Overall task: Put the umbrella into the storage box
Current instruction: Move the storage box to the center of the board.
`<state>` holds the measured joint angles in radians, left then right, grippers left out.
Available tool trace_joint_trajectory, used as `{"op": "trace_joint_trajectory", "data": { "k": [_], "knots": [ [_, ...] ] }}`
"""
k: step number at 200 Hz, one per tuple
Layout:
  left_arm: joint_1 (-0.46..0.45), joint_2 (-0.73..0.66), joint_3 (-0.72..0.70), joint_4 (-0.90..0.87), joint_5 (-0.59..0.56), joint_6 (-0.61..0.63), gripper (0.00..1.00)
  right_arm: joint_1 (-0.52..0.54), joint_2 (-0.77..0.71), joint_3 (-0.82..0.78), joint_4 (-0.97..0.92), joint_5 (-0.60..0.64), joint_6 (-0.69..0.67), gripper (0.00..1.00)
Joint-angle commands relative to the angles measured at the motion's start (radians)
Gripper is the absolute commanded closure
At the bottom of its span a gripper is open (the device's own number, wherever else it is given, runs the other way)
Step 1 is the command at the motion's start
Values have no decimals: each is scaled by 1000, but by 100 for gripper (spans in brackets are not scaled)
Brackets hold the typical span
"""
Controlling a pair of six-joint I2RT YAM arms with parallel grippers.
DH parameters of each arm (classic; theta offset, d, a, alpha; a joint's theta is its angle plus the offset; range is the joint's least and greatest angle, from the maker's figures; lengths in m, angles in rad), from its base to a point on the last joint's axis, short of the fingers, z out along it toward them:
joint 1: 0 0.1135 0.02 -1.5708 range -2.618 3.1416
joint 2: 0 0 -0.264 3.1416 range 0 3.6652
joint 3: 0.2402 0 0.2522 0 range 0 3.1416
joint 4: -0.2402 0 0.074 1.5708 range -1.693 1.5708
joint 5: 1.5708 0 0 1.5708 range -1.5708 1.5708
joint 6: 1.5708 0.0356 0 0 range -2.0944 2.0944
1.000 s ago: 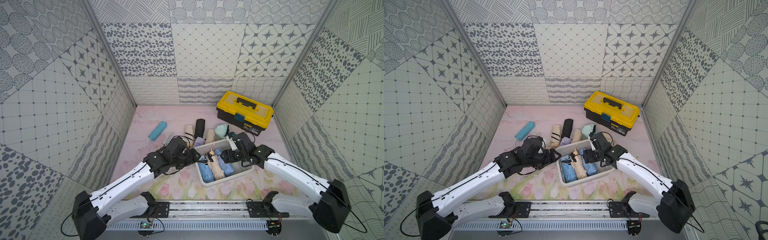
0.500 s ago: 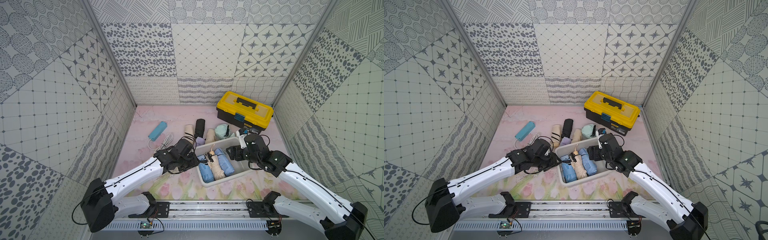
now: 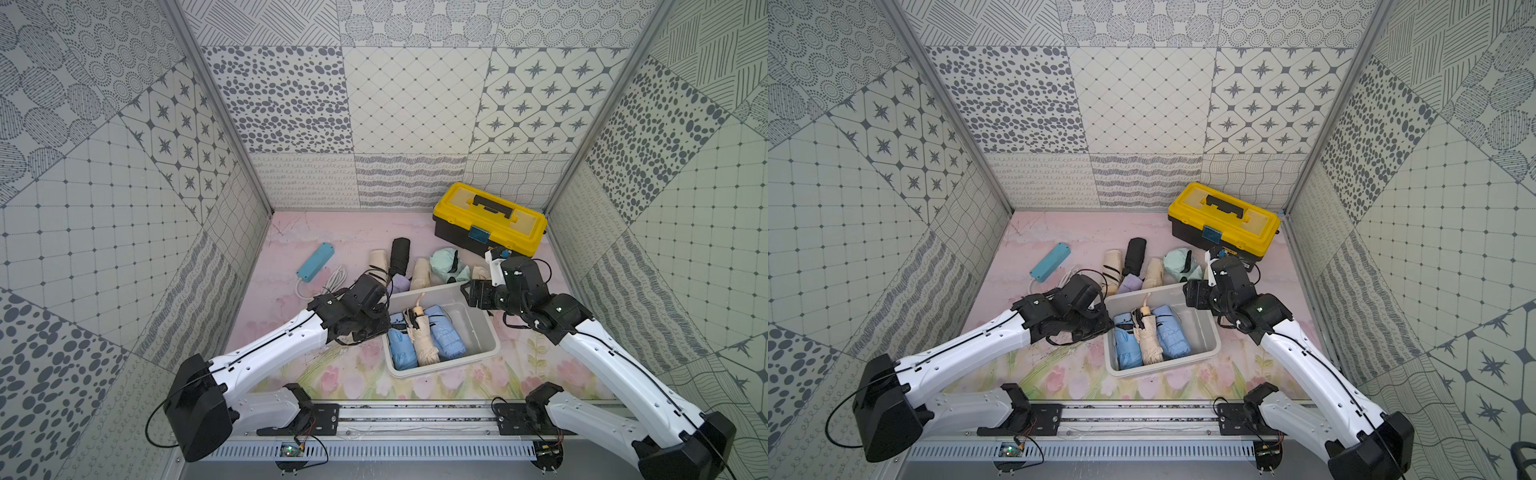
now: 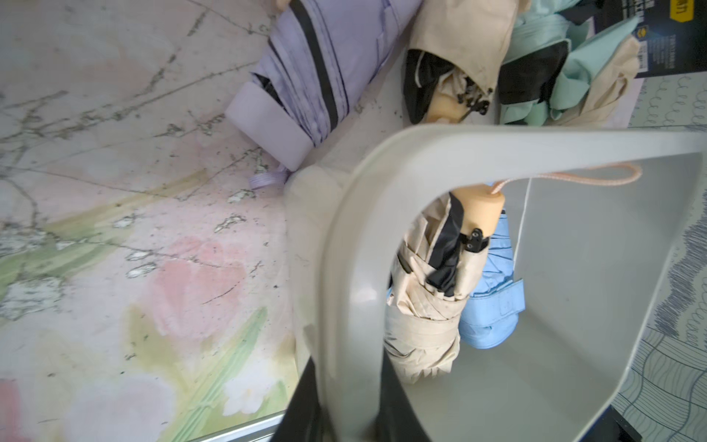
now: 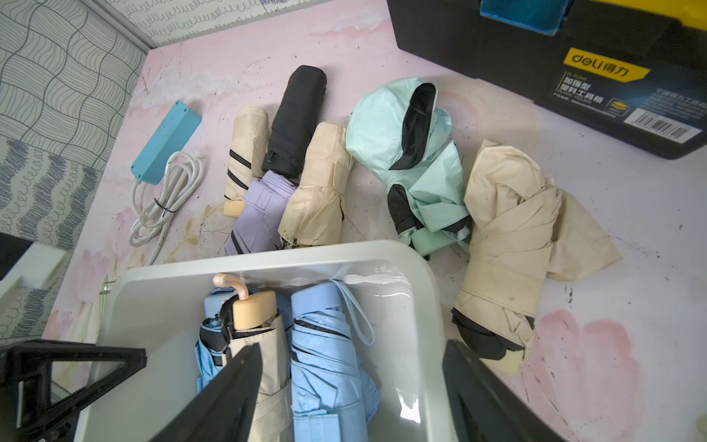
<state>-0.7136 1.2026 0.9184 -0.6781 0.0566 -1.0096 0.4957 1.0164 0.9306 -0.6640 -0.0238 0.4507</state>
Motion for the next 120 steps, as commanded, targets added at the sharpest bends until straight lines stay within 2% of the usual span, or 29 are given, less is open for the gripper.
{"op": "trace_joint_trajectory", "data": {
  "k": [1, 36, 56, 72, 88, 120],
  "knots": [
    [74, -72, -9, -247, -135, 88, 93, -31, 50, 15, 15, -71, -51, 19],
    [172, -137, -26, -290, -127, 163, 94, -64, 144, 8, 14, -54, -102, 18],
    [193, -138, -33, -279, -97, 193, 89, -87, 189, -3, 14, 14, -79, 16],
    [193, -131, -43, -252, -71, 196, 77, -105, 227, -21, 16, 95, -51, 13],
    [194, -133, -58, -216, -51, 182, 61, -126, 257, -42, 34, 147, -21, 12],
    [194, -158, -70, -169, -26, 175, 33, -168, 306, -87, 141, 104, 13, 12]
  ]
}}
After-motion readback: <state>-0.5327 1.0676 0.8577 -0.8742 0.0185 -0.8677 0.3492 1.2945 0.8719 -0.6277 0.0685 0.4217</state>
